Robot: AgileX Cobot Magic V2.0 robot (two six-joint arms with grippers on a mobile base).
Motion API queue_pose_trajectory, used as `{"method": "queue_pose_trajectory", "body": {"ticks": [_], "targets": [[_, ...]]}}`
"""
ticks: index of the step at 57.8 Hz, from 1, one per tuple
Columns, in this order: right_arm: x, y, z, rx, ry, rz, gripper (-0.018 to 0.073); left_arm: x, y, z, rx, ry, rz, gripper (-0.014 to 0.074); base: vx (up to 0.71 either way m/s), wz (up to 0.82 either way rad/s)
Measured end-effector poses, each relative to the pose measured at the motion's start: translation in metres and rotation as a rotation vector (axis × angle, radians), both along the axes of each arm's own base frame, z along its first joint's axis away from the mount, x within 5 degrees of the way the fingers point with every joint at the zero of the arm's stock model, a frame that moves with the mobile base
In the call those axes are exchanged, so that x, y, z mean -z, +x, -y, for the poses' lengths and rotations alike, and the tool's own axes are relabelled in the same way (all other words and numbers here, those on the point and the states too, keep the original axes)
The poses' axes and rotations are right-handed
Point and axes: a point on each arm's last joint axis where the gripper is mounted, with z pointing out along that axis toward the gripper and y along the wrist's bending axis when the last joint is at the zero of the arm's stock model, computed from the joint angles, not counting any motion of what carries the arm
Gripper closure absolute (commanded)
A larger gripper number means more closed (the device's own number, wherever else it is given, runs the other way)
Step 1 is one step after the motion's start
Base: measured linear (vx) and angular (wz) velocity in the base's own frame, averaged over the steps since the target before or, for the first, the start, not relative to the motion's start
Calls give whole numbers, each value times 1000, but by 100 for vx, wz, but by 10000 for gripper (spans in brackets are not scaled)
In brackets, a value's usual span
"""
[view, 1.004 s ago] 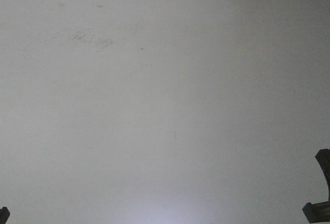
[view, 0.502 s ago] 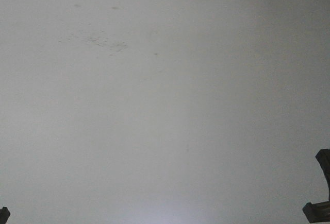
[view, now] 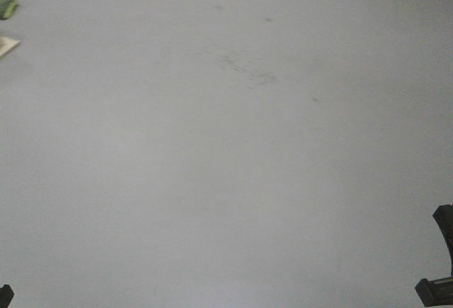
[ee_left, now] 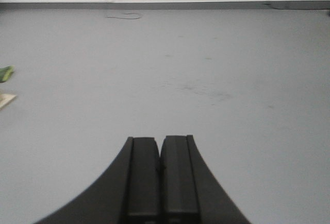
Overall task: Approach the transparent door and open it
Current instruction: 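Drive the base across the grey floor toward the glass sliding door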
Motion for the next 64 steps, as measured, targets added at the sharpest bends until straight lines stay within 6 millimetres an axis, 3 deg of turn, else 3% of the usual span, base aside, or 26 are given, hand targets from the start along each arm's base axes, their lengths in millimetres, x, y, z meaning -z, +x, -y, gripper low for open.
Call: {"method": "queue_pose_trajectory", "body": {"ticks": [28,64], "targets": [[0,0,0,0,0,0,564,0,0,0,0,0,0,602,41,62],[0,0,0,0,0,1,564,0,0,0,0,0,0,602,54,34]]}}
